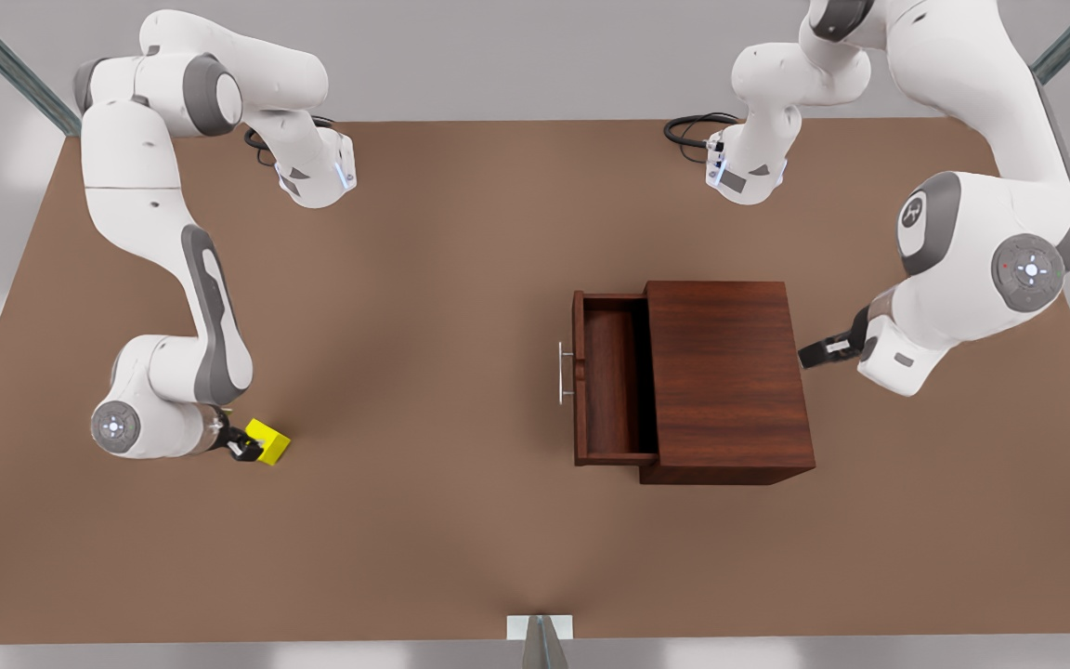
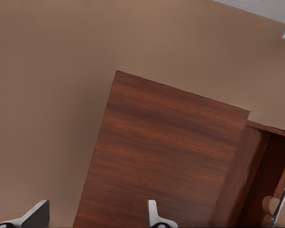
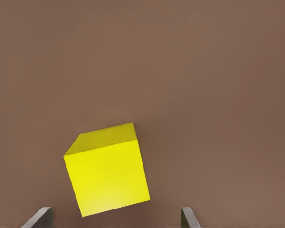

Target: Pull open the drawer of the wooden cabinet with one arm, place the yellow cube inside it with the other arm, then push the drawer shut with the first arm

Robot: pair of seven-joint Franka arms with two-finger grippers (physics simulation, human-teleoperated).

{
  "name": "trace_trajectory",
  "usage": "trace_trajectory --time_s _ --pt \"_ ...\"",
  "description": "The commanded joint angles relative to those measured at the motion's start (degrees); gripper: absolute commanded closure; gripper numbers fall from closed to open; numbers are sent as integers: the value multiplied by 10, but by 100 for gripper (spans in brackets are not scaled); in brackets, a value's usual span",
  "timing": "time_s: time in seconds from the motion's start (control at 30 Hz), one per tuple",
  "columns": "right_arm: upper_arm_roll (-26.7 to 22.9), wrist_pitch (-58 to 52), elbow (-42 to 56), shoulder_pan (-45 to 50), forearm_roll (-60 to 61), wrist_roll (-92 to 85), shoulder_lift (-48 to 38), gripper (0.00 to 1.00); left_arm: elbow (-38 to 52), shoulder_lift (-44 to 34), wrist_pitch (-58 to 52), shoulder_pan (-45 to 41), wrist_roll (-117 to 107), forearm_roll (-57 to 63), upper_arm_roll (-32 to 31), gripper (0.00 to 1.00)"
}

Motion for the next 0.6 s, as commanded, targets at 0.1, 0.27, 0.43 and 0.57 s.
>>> trace_trajectory --time_s 0.1,0.27,0.43,0.57 --pt "13 62 -16 0 14 40 0 0 29 -1 -9 -1 244 13 11 0" --pt "14 69 -16 0 -4 18 10 0 29 3 -8 -25 207 29 7 0" --pt "17 70 -16 -6 -25 7 17 0 29 2 -9 -25 209 32 8 0" --pt "27 84 -17 -17 -26 2 26 0 29 2 -9 -25 209 31 8 0"
